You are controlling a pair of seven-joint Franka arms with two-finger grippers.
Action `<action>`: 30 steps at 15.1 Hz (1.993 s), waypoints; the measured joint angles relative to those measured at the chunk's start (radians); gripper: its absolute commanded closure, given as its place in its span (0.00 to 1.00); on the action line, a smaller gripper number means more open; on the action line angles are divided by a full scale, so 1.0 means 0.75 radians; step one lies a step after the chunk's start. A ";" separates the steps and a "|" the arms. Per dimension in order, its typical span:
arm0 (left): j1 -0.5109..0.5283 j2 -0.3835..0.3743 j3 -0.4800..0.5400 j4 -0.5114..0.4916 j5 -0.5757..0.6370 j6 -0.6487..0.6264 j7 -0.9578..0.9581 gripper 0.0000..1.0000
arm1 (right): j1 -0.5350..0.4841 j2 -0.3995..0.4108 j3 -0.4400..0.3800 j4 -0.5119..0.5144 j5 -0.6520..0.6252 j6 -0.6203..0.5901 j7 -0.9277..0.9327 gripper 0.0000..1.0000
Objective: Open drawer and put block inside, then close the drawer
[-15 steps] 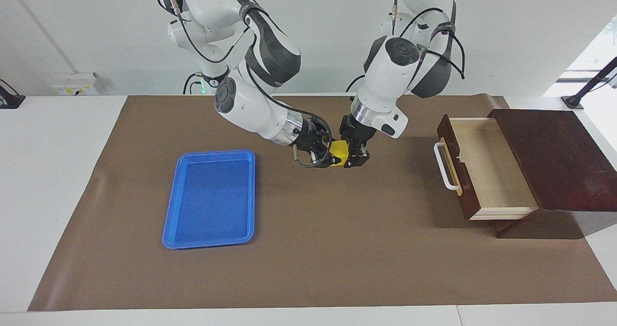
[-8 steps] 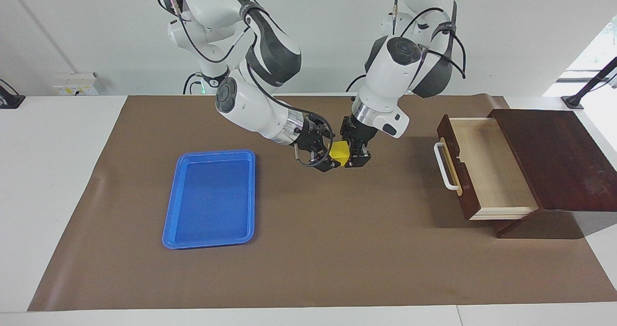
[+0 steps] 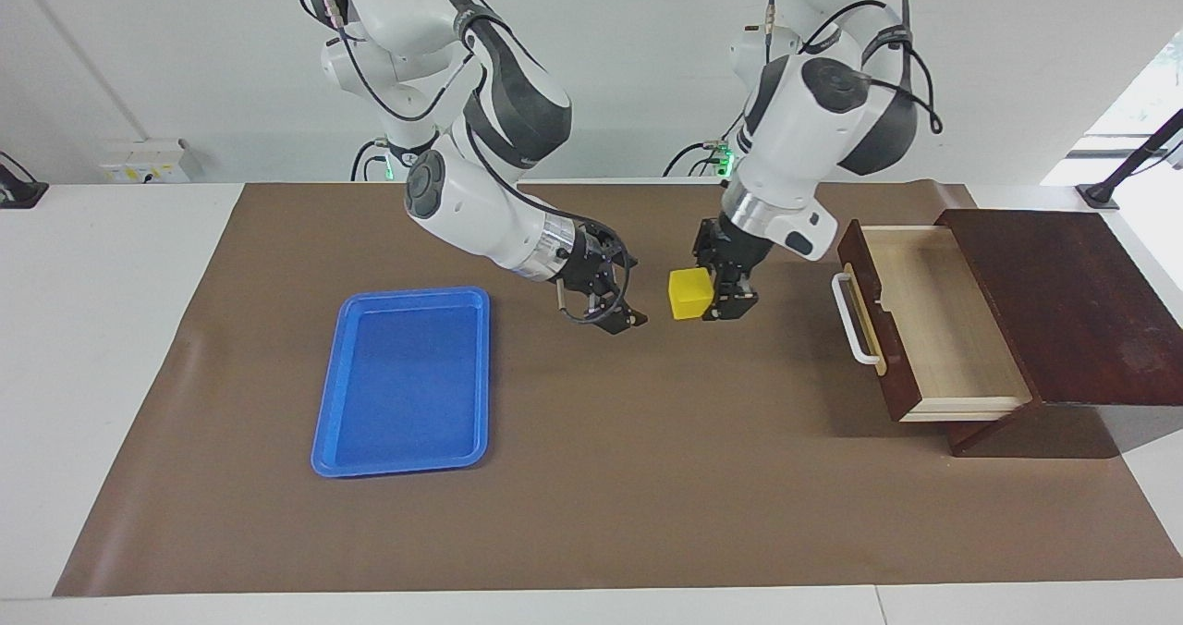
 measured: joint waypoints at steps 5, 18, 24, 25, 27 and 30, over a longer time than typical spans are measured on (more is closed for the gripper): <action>0.296 -0.003 0.005 -0.063 -0.008 -0.010 0.380 1.00 | -0.153 -0.035 -0.013 0.055 -0.080 -0.155 -0.068 0.00; 0.399 -0.029 0.000 -0.444 -0.009 0.257 0.608 0.00 | -0.423 -0.212 -0.018 0.138 -0.809 -0.741 -1.589 0.00; 0.374 -0.056 -0.018 -0.301 0.026 0.099 0.640 0.00 | -0.545 -0.411 -0.019 0.056 -0.976 -0.788 -2.191 0.00; 0.340 -0.055 -0.020 -0.241 0.043 0.045 0.630 0.00 | -0.551 -0.461 -0.020 0.013 -0.986 -0.790 -2.235 0.00; 0.220 -0.051 -0.025 -0.191 0.170 0.004 0.550 0.00 | -0.552 -0.552 -0.021 -0.077 -1.008 -0.794 -2.288 0.00; 0.060 -0.026 -0.032 -0.210 0.275 0.021 0.292 0.00 | -0.552 -0.604 -0.024 -0.177 -1.049 -0.772 -2.347 0.00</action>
